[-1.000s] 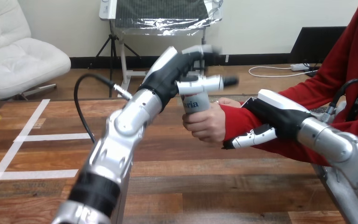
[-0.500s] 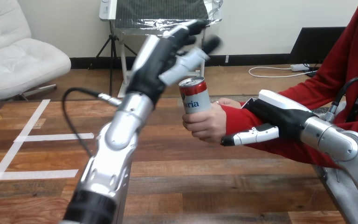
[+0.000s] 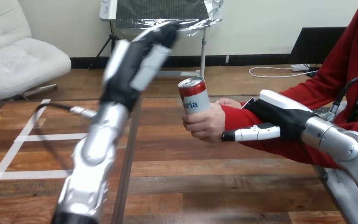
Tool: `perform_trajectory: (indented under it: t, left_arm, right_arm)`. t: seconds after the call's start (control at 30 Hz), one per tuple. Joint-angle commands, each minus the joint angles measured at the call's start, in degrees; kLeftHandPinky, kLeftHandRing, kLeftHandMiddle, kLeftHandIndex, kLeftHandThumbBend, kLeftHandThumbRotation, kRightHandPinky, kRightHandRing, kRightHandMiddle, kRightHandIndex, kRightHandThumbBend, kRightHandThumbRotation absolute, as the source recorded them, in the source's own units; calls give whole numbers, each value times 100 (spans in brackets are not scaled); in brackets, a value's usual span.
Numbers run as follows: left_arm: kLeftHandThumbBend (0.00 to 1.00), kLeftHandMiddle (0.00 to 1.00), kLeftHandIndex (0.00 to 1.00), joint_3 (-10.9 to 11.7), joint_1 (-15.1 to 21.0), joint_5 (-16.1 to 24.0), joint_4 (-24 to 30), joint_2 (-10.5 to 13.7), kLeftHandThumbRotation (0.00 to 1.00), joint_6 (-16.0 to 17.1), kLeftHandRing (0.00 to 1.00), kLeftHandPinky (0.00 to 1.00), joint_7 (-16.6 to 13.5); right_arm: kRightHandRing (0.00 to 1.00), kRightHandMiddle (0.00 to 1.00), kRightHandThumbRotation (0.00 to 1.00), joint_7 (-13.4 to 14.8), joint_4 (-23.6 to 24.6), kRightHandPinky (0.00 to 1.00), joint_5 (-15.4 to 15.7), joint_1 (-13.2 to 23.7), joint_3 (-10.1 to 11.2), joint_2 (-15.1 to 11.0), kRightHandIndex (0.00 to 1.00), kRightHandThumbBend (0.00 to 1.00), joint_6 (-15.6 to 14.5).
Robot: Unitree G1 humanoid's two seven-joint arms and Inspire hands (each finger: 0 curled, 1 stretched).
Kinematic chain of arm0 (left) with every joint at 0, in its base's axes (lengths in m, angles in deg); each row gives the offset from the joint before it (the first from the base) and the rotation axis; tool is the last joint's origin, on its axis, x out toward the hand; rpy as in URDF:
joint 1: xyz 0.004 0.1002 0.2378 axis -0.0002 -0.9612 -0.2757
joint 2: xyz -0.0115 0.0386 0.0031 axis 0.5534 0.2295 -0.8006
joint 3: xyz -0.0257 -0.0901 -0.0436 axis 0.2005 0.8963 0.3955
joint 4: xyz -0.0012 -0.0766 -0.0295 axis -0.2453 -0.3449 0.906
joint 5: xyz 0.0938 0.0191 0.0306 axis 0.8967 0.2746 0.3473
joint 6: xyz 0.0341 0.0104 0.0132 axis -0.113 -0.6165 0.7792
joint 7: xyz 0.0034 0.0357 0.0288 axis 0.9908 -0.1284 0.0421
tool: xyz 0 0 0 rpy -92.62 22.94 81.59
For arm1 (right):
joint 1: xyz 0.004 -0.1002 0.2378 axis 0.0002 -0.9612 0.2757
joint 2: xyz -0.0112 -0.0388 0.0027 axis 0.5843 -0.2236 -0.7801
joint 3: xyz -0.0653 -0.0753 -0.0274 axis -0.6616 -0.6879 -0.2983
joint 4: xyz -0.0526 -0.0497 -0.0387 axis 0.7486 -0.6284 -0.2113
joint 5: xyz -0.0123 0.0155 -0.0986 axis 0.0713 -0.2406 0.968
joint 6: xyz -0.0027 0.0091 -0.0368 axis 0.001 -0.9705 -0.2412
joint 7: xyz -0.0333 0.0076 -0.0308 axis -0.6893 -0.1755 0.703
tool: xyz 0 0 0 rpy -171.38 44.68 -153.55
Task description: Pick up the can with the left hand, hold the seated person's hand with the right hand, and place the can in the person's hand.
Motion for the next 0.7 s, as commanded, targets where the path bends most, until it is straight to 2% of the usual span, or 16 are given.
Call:
perform_trajectory:
  t: [0.0, 0.23, 0.53, 0.67]
  left_arm:
    - [69, 83, 78, 195, -95, -116, 743, 57, 98, -118, 82, 75, -109]
    - [65, 82, 77, 320, -420, -175, 1211, 54, 100, -287, 79, 69, -150]
    - [60, 81, 75, 448, -852, -327, 1710, 39, 100, -396, 78, 69, -137]
    - [59, 81, 75, 463, -986, -370, 1857, 52, 100, -419, 78, 69, -138]
  right_arm:
    - [38, 43, 89, 3, 203, 36, -71, 187, 111, -26, 44, 100, 92]
    - [50, 56, 93, -118, 333, 45, -82, 113, 117, -101, 58, 100, -41]
    - [63, 67, 96, -290, 451, 56, -107, 20, 144, -176, 70, 99, -172]
    - [65, 70, 97, -339, 488, 58, -145, -22, 172, -188, 73, 97, -179]
